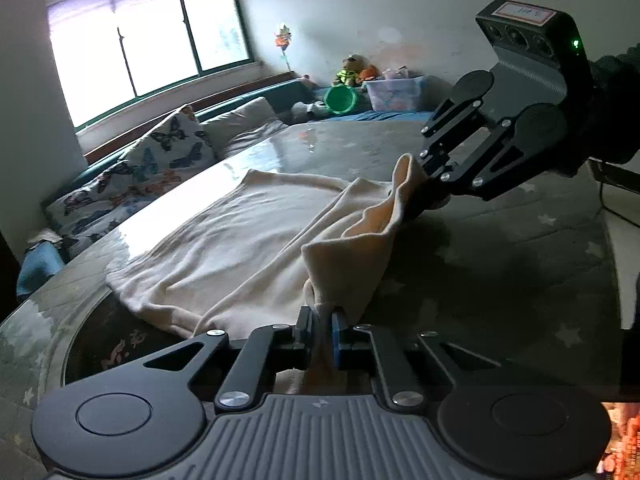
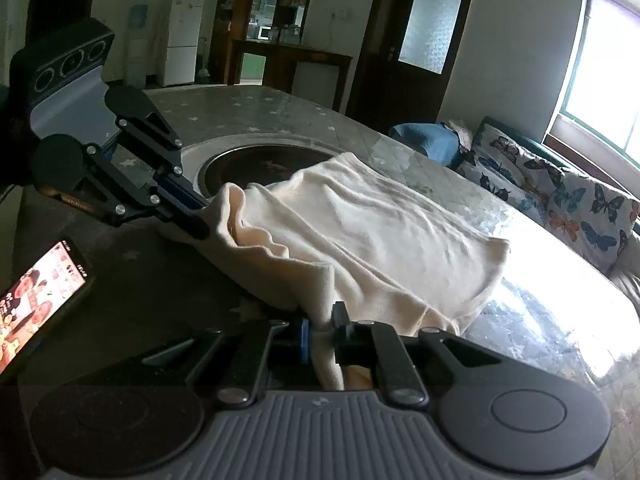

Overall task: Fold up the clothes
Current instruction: 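Lift the held edge with both grippers and fold it over the sweatshirt body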

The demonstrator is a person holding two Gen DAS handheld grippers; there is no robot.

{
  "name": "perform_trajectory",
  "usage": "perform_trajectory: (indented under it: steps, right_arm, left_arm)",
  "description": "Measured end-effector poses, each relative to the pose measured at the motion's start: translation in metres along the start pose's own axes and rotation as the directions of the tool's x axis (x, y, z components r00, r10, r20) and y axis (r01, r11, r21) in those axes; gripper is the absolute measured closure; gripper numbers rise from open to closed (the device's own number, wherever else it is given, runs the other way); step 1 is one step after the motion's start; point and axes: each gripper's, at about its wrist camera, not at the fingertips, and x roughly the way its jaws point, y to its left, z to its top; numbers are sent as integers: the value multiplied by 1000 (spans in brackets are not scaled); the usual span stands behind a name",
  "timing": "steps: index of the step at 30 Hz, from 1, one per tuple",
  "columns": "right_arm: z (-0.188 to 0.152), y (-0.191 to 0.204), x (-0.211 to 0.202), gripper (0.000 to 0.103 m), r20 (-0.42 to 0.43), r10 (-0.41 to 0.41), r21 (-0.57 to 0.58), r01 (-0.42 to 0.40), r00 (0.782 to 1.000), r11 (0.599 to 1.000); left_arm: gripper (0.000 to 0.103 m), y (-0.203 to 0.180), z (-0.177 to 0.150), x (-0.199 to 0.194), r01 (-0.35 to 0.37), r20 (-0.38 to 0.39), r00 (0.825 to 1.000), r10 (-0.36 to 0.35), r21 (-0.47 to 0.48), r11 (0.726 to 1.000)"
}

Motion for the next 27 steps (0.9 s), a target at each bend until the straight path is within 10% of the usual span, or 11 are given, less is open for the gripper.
perform_trajectory:
  steps: [15,27]
  right_arm:
    - [8,31,-68,93,18,40,-8,-40,999,999]
    - [32,17,-71,93,73,-3,-19,5,997,1000]
  left_arm:
    - [94,-17,11,-62,90,24,996,-90,14,996]
    - [94,1,28,-61,26,75,997,-25,-7,1000]
